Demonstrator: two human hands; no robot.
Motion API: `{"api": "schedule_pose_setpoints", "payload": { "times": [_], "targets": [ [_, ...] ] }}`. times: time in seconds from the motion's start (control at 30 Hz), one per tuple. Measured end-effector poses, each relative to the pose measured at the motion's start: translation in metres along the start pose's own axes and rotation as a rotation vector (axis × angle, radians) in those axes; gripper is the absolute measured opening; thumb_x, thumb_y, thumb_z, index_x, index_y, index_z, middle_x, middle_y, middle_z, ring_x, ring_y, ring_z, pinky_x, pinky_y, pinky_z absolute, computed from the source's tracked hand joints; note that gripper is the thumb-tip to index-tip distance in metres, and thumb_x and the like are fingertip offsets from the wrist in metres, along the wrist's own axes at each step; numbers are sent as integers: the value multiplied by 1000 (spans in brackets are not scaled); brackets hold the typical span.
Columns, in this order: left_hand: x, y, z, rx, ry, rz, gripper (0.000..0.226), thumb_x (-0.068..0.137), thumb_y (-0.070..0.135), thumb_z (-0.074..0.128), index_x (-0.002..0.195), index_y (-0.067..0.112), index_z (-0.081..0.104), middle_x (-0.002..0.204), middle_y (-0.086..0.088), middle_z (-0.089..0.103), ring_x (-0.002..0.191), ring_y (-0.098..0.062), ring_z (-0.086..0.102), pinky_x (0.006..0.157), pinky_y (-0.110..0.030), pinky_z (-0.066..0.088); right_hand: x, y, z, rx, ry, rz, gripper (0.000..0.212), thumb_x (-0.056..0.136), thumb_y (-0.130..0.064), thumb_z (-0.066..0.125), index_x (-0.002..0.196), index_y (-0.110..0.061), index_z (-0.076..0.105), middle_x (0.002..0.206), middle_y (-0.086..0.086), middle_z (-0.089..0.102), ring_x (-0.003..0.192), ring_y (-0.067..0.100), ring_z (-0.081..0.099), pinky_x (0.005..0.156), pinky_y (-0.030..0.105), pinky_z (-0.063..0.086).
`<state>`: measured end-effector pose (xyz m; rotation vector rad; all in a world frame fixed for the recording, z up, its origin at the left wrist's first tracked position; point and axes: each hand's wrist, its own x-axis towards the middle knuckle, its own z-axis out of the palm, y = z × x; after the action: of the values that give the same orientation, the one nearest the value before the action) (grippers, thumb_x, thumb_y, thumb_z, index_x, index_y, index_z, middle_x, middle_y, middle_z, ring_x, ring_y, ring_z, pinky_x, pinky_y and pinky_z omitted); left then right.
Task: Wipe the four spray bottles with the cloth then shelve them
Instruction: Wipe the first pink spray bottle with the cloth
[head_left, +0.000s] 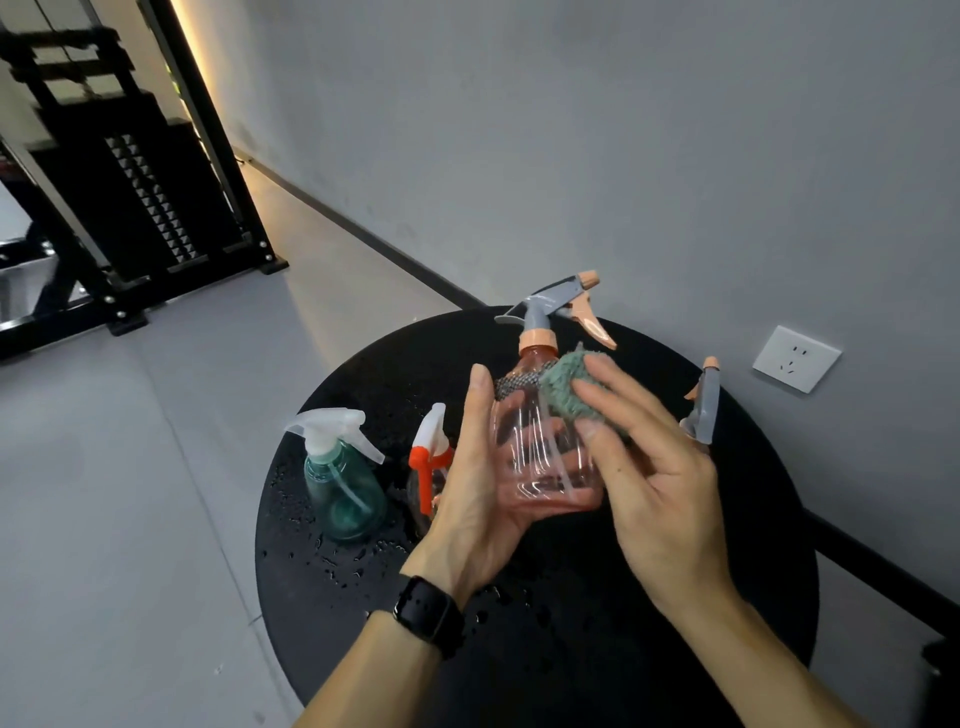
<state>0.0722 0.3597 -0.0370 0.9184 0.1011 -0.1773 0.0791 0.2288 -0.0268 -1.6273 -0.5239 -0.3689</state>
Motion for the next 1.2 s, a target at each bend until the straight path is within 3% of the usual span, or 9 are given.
{"api": "schedule_pose_setpoints", "payload": {
  "times": [0.13, 0.23, 0.37, 0.47, 0.6, 0.73, 0.93, 1.07, 1.2],
  "targets": [
    [-4, -4, 3, -12, -40, -42, 79, 78, 77, 49, 129, 19, 59, 124, -18, 69, 106, -37, 69, 84, -56, 56, 15, -4, -4, 98, 40, 97, 33, 93, -5, 58, 117, -26, 65, 131, -19, 59, 126, -1, 51, 100, 19, 46],
    [-6, -4, 4, 51, -40, -71, 64, 81, 69, 53, 123, 21, 64, 120, -13, 71, 108, -33, 70, 86, -56, 57, 21, -3, -5, 92, 43, 107, 31, 93, -4, 59, 117, -24, 67, 131, -16, 60, 126, 0, 52, 100, 17, 45],
    [-5, -1, 0, 107, -69, -80, 63, 84, 58, 63, 136, 22, 57, 132, -13, 64, 116, -34, 66, 89, -57, 55, 21, 0, -4, -12, 8, 67, 31, 93, -4, 59, 119, -19, 66, 131, -16, 59, 128, -2, 49, 100, 13, 42],
    [-3, 1, -3, 87, -59, -56, 53, 85, 47, 67, 130, 21, 61, 116, -8, 70, 101, -28, 71, 84, -55, 57, 17, 2, -4, -60, -13, 24, 32, 93, 1, 59, 121, -13, 65, 134, -13, 57, 128, -1, 49, 100, 12, 42],
    [-4, 3, -4, 58, -16, 1, 41, 91, 44, 60, 122, 17, 67, 110, -9, 70, 99, -29, 69, 89, -58, 55, 7, 1, 1, -121, -59, -100, 33, 92, 0, 58, 124, -8, 61, 138, -5, 55, 132, 6, 47, 105, 21, 43],
    [-3, 10, -8, -42, 38, 26, 52, 93, 42, 49, 128, 6, 63, 101, -8, 71, 82, -17, 69, 66, -33, 58, -12, -1, 9, -204, -109, -252, 33, 91, -9, 56, 124, -6, 58, 138, 0, 53, 135, 11, 45, 107, 23, 41],
    [2, 14, -12, -192, -77, 5, 71, 84, 57, 64, 129, 3, 54, 107, -13, 67, 95, -23, 66, 82, -34, 58, -22, 0, 9, -268, -135, -396, 30, 91, -4, 57, 121, -2, 60, 135, 11, 56, 134, 22, 47, 104, 35, 47],
    [0, 12, -11, -164, -135, -14, 56, 90, 51, 58, 122, 5, 62, 109, -11, 67, 95, -21, 68, 77, -33, 58, -18, -1, 6, -283, -132, -420, 28, 92, -4, 56, 120, -2, 61, 134, 13, 56, 134, 22, 47, 104, 36, 47],
    [-4, 7, -12, -63, -102, -11, 40, 96, 33, 44, 120, 10, 66, 104, -9, 70, 89, -20, 70, 69, -34, 58, -8, -3, 5, -325, -122, -446, 29, 92, -3, 55, 121, -1, 60, 135, 13, 56, 135, 23, 46, 106, 39, 46]
  ]
}}
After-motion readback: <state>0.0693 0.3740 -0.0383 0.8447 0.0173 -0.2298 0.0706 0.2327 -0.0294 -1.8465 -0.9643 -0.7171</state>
